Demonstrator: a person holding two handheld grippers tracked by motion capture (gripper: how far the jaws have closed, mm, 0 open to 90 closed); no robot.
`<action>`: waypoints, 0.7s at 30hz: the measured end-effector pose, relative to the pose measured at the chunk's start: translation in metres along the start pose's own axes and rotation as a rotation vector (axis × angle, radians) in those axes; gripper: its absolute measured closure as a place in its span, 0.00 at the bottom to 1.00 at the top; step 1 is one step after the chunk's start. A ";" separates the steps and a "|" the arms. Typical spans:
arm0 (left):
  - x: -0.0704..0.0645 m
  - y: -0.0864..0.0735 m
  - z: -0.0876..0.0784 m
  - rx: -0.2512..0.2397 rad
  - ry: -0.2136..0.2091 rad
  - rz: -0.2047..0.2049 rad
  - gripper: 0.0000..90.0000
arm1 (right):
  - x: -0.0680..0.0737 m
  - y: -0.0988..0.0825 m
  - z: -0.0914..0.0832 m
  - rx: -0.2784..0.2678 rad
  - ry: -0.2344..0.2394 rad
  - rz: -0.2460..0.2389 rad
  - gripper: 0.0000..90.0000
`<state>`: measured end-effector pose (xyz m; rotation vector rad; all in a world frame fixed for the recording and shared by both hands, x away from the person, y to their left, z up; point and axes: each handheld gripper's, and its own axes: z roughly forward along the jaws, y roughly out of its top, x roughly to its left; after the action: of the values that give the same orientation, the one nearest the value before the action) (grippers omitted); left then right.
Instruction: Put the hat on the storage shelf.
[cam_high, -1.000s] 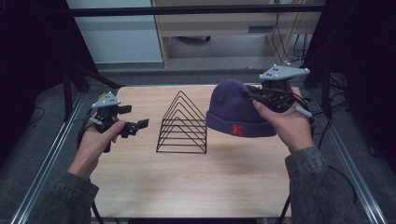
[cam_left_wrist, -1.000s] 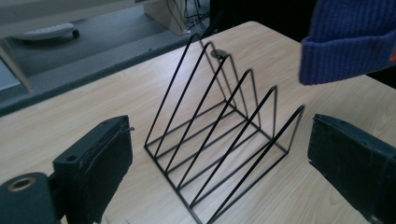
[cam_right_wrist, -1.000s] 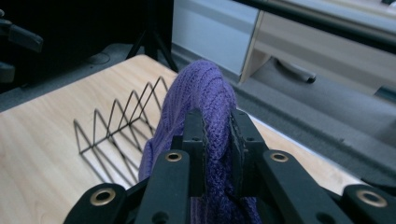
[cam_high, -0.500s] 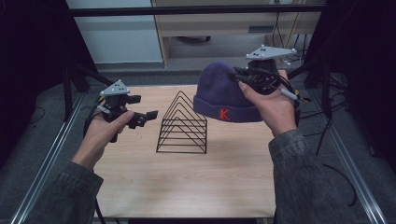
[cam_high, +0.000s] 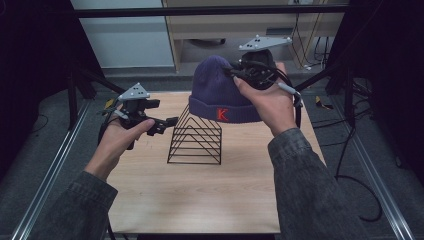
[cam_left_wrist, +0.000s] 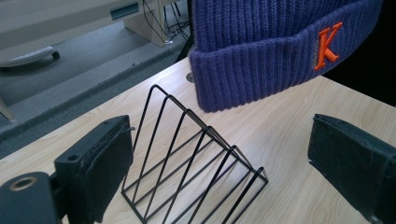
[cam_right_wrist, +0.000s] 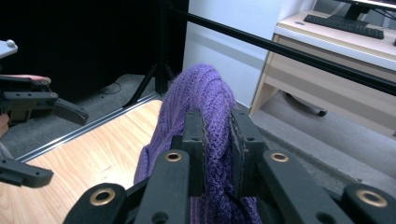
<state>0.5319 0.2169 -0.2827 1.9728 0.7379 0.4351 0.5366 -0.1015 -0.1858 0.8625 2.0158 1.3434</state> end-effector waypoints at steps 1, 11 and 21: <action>0.000 0.000 0.000 0.000 0.002 0.000 0.07 | 0.001 0.001 0.001 0.002 0.002 0.000 0.87; 0.003 -0.001 -0.002 -0.008 0.010 -0.009 0.07 | 0.012 0.011 0.014 -0.001 0.023 -0.008 0.87; 0.004 -0.002 -0.003 -0.013 0.011 -0.013 0.06 | 0.021 0.016 0.023 -0.007 0.041 -0.010 0.87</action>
<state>0.5323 0.2219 -0.2831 1.9537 0.7524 0.4427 0.5435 -0.0673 -0.1806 0.8266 2.0431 1.3718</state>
